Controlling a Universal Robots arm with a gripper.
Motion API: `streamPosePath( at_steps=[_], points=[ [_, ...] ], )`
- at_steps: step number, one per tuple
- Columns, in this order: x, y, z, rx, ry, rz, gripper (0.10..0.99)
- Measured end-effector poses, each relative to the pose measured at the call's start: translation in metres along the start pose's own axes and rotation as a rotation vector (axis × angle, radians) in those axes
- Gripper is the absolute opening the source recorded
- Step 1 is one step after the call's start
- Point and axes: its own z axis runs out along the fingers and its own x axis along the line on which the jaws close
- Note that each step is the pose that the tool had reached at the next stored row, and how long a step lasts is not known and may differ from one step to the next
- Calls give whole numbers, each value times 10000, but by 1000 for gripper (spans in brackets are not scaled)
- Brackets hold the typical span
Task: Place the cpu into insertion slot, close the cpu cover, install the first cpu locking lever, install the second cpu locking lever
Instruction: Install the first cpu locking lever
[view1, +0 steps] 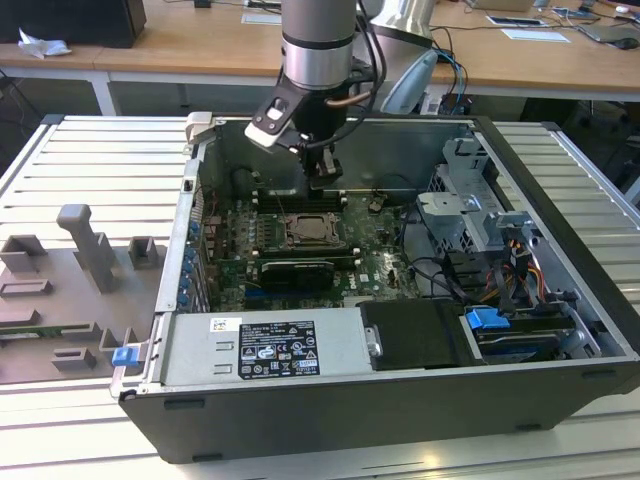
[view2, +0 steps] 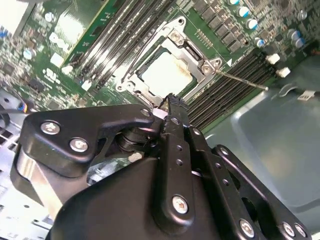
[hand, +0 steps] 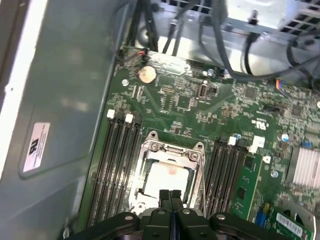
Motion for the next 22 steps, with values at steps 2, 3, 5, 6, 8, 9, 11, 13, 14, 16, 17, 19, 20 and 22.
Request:
streamPosePath(
  at_steps=[2,3,5,6,8,9,11,13,14,16,17,19,20,22],
  points=[
    [0,0,0,1,16,-350,106],
    [0,0,0,1,24,-525,106],
    [0,0,0,2,43,-948,106],
    [0,0,0,2,52,-1132,106],
    [0,0,0,4,71,-1537,106],
    [0,0,0,4,76,-1647,106],
    [0,0,0,4,90,-1943,106],
    [0,0,0,5,103,-2238,106],
    [0,0,0,6,108,-2345,106],
    [0,0,0,6,121,-2632,106],
    [0,0,0,6,126,-2743,106],
    [0,0,0,6,138,-2978,106],
    [0,0,0,7,149,-3235,106],
    [0,0,0,8,168,-3623,106]
  ],
)
